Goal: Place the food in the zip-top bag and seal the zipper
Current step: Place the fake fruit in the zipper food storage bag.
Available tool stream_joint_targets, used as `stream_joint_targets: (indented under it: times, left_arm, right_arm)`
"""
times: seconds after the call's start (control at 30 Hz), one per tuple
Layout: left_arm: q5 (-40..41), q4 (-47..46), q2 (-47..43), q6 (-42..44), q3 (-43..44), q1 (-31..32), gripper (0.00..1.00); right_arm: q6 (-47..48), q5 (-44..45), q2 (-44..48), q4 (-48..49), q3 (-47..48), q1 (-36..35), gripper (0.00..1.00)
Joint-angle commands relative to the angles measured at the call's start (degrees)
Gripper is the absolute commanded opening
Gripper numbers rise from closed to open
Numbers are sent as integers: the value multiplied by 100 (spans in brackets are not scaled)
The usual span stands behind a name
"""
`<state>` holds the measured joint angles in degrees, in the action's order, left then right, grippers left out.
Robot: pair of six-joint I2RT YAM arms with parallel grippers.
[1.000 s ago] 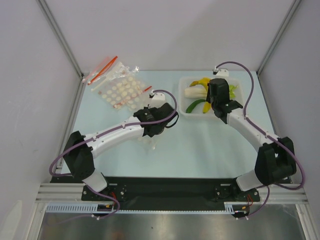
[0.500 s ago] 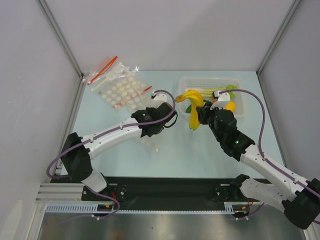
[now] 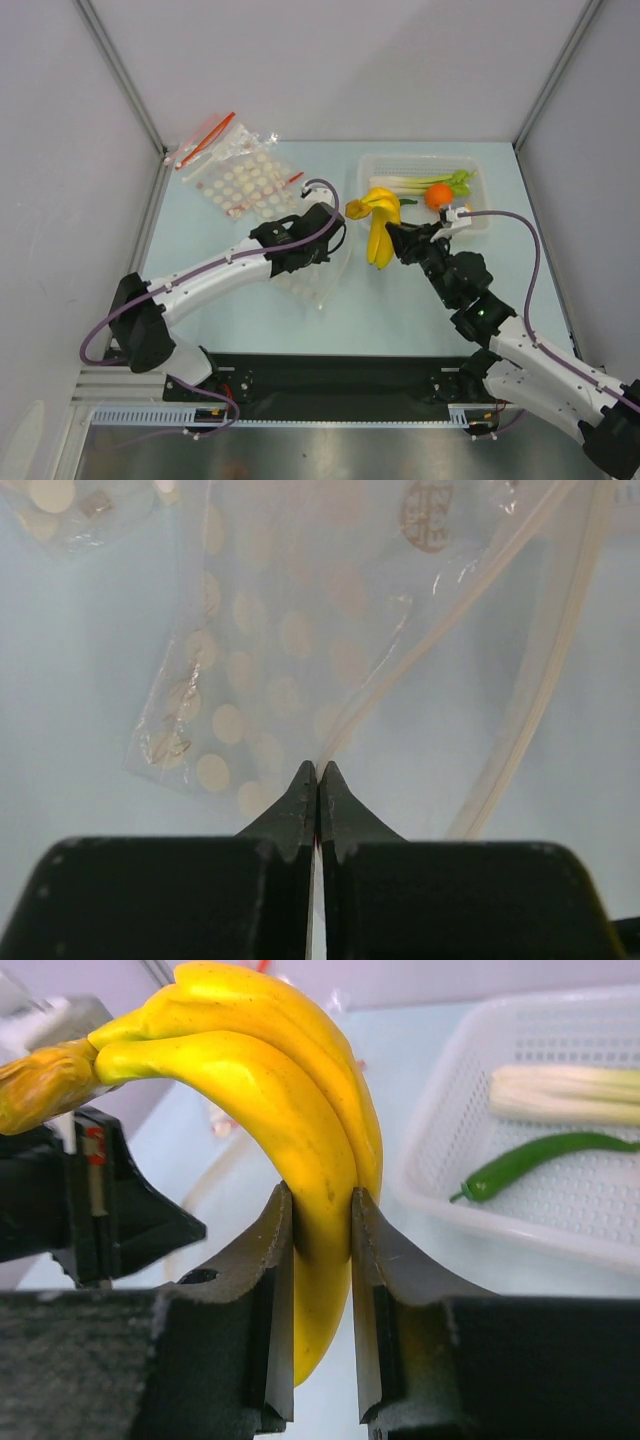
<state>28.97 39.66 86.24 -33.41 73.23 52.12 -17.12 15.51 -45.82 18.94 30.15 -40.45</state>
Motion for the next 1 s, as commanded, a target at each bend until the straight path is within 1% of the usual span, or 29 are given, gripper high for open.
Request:
stream_joint_targets:
  times: [0.0,0.07,0.23,0.37,0.4,0.47,0.57,0.67,0.7,0.77,0.93,0.97]
  left_arm:
    - [-707,-318,-248,1,-11,-79,0]
    - [-945,-327,-256,-43,50,-97,0]
    - [-1183,-398,-274,-183,165,-105,0]
    - [-1490,-494,-335,-280,279,-97,0]
    - [-1569,-555,-370,-306,262,-105,0]
    - [-1789,-766,-432,-377,192,-105,0]
    - [-2079,-916,-485,-473,121,-105,0]
    - [-2343,-1091,-564,-614,78,-105,0]
    - [-2422,-1170,-616,-666,51,-105,0]
    - [-2649,-1285,-687,-851,-36,-123,0]
    - [-2853,-1663,-941,-1299,-177,-228,0]
    - [-3053,-1715,-977,-1343,-221,-281,0]
  right_arm:
    - [-194,-39,319,1076,-202,-68,0]
    - [-221,-91,425,1322,-343,-112,0]
    - [-265,-75,531,1911,-624,-279,0]
    - [-326,93,373,2411,-852,-385,0]
    - [-353,102,303,2761,-914,-394,0]
    - [-370,75,93,3114,-1011,-473,0]
    - [-257,347,-241,3545,-1090,-683,0]
    - [-29,699,-601,4247,-1283,-912,0]
    - [7,778,-699,4615,-1353,-947,0]
    - [77,1006,-822,4829,-1442,-1044,0]
    - [245,1357,-999,5111,-1530,-1132,0]
    - [271,1428,-999,5120,-1539,-1141,0]
